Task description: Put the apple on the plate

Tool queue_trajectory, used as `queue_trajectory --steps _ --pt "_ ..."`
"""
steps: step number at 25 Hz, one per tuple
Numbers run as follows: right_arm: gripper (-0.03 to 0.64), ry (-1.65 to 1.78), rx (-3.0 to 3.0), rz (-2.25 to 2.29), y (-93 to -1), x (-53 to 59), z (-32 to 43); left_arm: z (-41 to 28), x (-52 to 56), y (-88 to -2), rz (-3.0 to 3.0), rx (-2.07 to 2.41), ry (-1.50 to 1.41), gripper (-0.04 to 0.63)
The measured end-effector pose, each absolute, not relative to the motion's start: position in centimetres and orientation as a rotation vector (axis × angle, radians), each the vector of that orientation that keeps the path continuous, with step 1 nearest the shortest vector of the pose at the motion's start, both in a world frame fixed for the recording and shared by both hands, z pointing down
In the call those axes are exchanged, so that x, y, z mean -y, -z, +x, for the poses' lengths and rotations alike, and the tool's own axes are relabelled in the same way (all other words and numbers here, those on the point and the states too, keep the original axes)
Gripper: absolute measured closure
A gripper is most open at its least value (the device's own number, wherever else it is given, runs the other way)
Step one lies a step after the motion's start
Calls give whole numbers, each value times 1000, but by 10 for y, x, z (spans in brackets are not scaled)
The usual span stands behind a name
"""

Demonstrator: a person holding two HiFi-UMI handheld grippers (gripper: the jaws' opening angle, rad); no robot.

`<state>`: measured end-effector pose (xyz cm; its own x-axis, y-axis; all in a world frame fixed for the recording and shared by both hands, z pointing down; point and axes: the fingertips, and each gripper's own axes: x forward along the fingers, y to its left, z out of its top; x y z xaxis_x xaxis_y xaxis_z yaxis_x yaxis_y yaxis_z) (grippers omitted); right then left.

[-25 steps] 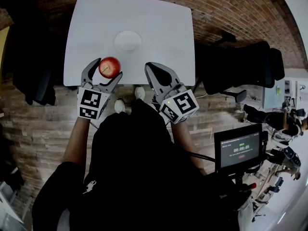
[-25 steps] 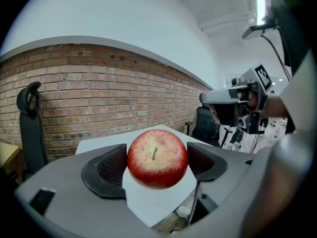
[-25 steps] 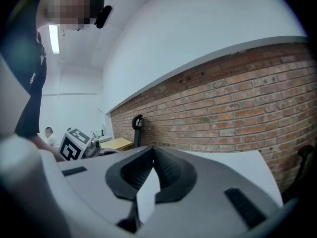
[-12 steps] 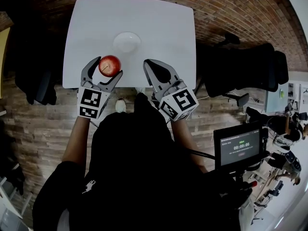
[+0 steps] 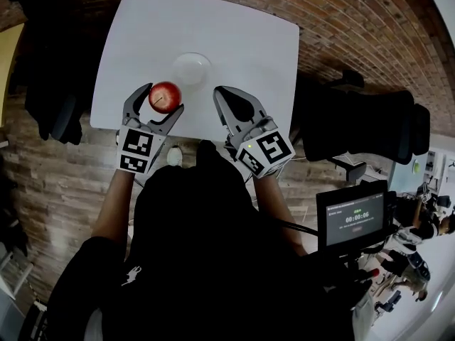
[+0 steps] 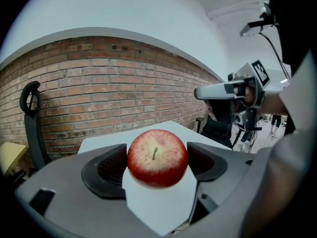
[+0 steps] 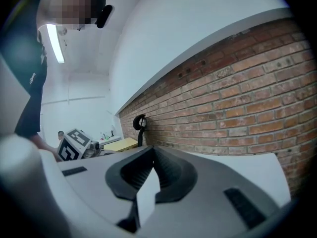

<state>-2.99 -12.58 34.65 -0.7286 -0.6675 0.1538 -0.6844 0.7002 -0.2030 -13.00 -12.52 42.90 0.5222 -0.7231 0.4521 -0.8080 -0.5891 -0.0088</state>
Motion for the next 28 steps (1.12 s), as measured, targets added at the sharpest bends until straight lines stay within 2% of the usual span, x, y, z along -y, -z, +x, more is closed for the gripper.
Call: queue_trajectory --steps 10,16,28 --pt "614 -458 2841 995 -368 164 -29 -115 161 -462 2472 1315 -698 212" --pt "614 -542 2797 961 -412 217 26 -63 215 -508 2430 1275 -748 210" --pt "614 -546 2772 941 -417 221 18 -66 226 -546 2428 1190 -900 211"
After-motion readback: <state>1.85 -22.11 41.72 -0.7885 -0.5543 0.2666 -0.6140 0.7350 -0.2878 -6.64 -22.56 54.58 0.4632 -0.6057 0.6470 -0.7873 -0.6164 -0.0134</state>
